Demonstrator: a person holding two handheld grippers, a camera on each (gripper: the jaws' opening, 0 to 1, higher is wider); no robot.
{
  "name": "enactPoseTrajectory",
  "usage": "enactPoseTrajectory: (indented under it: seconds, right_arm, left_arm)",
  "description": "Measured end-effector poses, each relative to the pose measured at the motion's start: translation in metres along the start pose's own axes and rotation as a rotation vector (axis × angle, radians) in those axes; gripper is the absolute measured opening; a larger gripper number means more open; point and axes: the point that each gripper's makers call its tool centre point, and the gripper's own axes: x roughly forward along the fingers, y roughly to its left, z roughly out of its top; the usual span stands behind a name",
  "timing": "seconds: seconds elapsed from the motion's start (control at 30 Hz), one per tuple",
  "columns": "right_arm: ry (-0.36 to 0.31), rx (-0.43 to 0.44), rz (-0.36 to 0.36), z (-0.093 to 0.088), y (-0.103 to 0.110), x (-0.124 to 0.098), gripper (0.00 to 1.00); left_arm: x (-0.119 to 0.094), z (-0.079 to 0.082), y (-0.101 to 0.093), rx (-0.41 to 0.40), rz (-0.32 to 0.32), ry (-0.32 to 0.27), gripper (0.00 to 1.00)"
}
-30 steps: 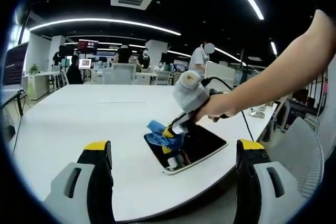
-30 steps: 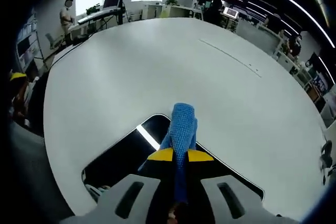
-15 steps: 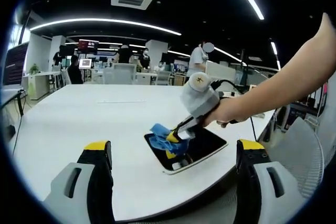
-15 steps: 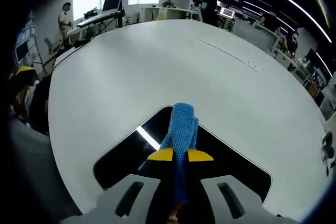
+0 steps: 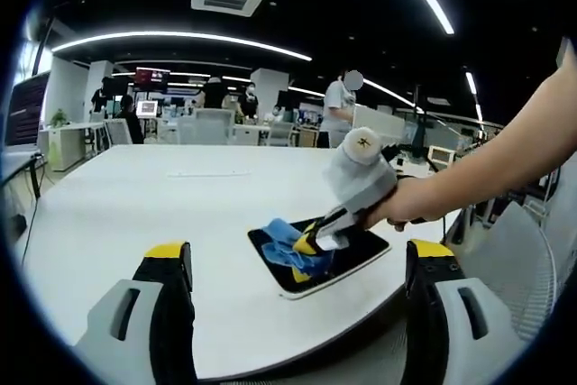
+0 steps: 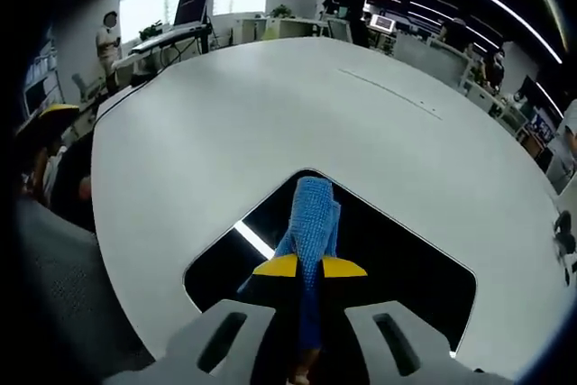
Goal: Wipe the mirror surface with the cleaning cloth until all visible marks leave the cleaned area.
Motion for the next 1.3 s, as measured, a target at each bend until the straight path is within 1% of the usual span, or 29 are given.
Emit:
enactPoseTrajectory:
  seconds: [0.37,0.6,0.77,0.93,1.13,1.3]
  right_arm:
    - [-0.006,0.014,0.003,-0.010,0.017,-0.015,0.01]
    - [-0.011,0.022,-0.002,-0.014,0.022,-0.019,0.01]
    - [-0.021,0.040,-0.005,-0.016,0.024,-0.021,0.01]
    - [-0.041,0.032,-0.006,-0.021,0.031,-0.026,0.01]
    - [-0.056,0.044,0.006,-0.026,0.039,-0.033,0.01]
    - [-0.066,0.056,0.008,-0.028,0.041,-0.034,0.01]
  left_arm:
    - [0.000,0.002,-0.001,0.001,-0.004,-0.010,0.96]
    - [0.001,0.002,-0.001,0.002,-0.005,-0.015,0.96]
    - [0.001,0.002,0.000,0.001,-0.005,-0.014,0.96]
    - [0.001,0.002,0.000,0.003,-0.003,-0.014,0.96]
    - [0.001,0.000,0.000,0.002,-0.004,-0.010,0.96]
    - [0.001,-0.001,0.000,0.001,-0.003,-0.003,0.96]
